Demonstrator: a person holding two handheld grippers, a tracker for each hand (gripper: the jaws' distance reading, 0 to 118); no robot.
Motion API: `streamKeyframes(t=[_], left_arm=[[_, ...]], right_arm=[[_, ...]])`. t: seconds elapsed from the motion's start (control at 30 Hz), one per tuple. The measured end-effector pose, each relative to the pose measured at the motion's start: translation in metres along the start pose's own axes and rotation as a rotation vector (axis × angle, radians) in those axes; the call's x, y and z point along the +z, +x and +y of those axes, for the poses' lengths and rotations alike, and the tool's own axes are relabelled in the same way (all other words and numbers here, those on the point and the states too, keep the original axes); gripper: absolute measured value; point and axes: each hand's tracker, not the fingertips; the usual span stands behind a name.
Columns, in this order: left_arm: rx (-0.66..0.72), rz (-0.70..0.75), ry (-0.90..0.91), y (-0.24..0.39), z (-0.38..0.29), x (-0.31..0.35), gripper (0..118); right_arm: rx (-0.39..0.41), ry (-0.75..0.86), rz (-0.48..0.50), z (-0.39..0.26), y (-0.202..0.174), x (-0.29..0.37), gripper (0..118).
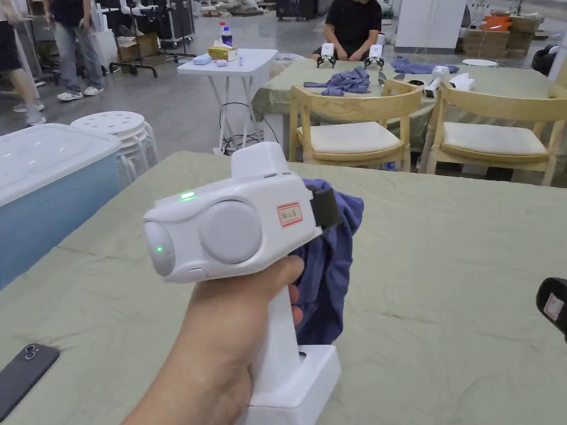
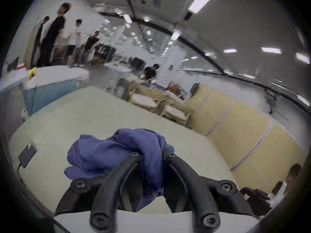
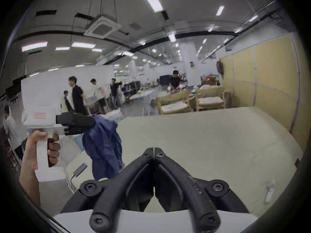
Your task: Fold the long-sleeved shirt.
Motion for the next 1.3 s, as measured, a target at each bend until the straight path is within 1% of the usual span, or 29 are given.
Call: streamKeyframes(t=[0.07,0.13,0.2,0.3,0.37,0.43,0.5,0.57,0.6,0.63,0.7,0.77,0.8,0.87,0.9,0.93,0.97,1.0,1.03,1.07,1.1,1.17,1.2,1.23,1.27,1.3], left_arm=[[-0.034,-0.010,-0.078,0.038,-0.027,-0.029,18],[-0.090,-0.022,-0.179,0.067,-0.071,-0.068,18],[-0.140,0.039,-0.321,0.086,-0.130,-0.111,18],[-0.083,0.045,-0.599,0.090,-0.225,-0.168,18],[-0.072,0.063,-0.769,0.094,-0.280,-0.192,18],[-0.199,0.090,-0.832,0.105,-0.317,-0.197,18],[-0.269,0.105,-0.773,0.115,-0.318,-0.201,18],[-0.217,0.075,-0.776,0.118,-0.298,-0.201,20],[-0.180,0.009,-0.776,0.119,-0.284,-0.200,37],[-0.180,-0.055,-0.731,0.119,-0.269,-0.191,63],[-0.222,-0.147,-0.527,0.115,-0.229,-0.156,118],[-0.236,-0.205,-0.325,0.101,-0.197,-0.112,116],[-0.272,-0.193,-0.269,0.092,-0.186,-0.091,117],[-0.302,-0.067,-0.263,0.070,-0.180,-0.057,117],[-0.300,-0.013,-0.315,0.055,-0.182,-0.044,113],[-0.288,0.010,-0.365,0.042,-0.187,-0.034,97],[-0.247,0.032,-0.370,0.027,-0.194,-0.025,59],[-0.183,0.004,-0.371,0.010,-0.202,-0.016,1],[-0.125,0.002,-0.419,-0.002,-0.209,-0.015,4],[-0.020,-0.006,-0.481,-0.020,-0.216,-0.014,3],[-0.030,0.040,-0.510,-0.035,-0.221,-0.015,2],[-0.002,0.012,-0.530,-0.056,-0.222,-0.024,2],[-0.010,0.035,-0.517,-0.044,-0.225,-0.031,2],[-0.009,0.060,-0.499,-0.047,-0.219,-0.041,3],[-0.027,0.095,-0.452,-0.053,-0.210,-0.058,11],[-0.060,0.122,-0.417,-0.058,-0.203,-0.078,44]], right_arm=[[0.001,0.014,-0.025,0.004,0.011,0.014,3],[0.002,0.013,-0.048,0.001,0.025,0.024,3],[-0.015,-0.006,-0.077,-0.008,0.039,0.031,3],[-0.055,-0.067,-0.119,-0.028,0.058,0.036,3],[-0.063,-0.108,-0.129,-0.042,0.065,0.036,3],[-0.079,-0.142,-0.135,-0.054,0.071,0.035,3],[-0.093,-0.170,-0.127,-0.064,0.075,0.032,3],[-0.096,-0.176,-0.123,-0.066,0.074,0.029,3],[-0.099,-0.178,-0.118,-0.068,0.074,0.027,3],[-0.101,-0.178,-0.113,-0.068,0.073,0.026,3],[-0.106,-0.169,-0.092,-0.067,0.071,0.023,3],[-0.108,-0.175,-0.074,-0.068,0.068,0.018,3],[-0.109,-0.180,-0.068,-0.069,0.067,0.014,3],[-0.108,-0.196,-0.058,-0.074,0.063,0.006,3],[-0.110,-0.205,-0.054,-0.078,0.061,0.001,3],[-0.115,-0.213,-0.051,-0.081,0.060,-0.004,3],[-0.124,-0.224,-0.049,-0.086,0.059,-0.008,3],[-0.138,-0.237,-0.048,-0.091,0.058,-0.014,3],[-0.148,-0.249,-0.044,-0.094,0.058,-0.019,3],[-0.159,-0.261,-0.042,-0.097,0.057,-0.025,3],[-0.171,-0.273,-0.044,-0.100,0.057,-0.030,3],[-0.180,-0.287,-0.045,-0.104,0.057,-0.039,3],[-0.181,-0.292,-0.043,-0.104,0.057,-0.043,3],[-0.181,-0.296,-0.043,-0.105,0.058,-0.046,3],[-0.181,-0.300,-0.045,-0.106,0.059,-0.050,3],[-0.181,-0.305,-0.049,-0.106,0.061,-0.053,3]])
